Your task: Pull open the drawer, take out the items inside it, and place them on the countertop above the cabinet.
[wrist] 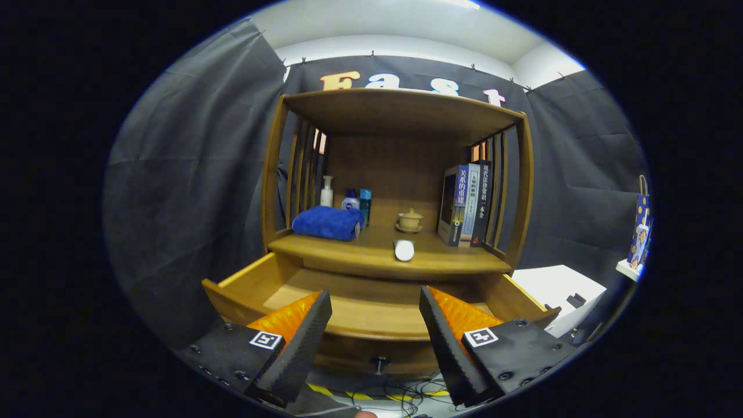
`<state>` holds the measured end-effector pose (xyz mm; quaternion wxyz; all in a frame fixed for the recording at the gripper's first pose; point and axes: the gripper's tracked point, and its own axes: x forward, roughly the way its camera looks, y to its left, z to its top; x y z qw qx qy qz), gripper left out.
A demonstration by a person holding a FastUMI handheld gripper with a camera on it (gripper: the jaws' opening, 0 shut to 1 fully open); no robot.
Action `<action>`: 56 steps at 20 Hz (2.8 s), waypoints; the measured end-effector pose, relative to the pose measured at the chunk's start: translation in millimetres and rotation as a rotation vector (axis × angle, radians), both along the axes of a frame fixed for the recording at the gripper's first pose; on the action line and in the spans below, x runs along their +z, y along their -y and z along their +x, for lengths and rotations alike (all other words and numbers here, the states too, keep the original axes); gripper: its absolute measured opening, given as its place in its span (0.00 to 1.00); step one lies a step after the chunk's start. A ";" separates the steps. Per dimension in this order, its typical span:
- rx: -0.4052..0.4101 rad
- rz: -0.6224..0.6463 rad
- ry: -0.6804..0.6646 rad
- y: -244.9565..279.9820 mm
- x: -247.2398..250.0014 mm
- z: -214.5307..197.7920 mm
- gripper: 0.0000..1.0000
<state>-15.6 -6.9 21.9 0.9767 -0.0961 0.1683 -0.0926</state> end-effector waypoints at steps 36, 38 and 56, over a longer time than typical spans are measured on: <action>-0.078 0.049 0.049 60.0 -55.6 54.3 0.98; -0.087 0.075 0.061 63.1 -57.3 64.0 0.98; -0.093 0.104 0.081 82.6 -74.0 135.1 0.99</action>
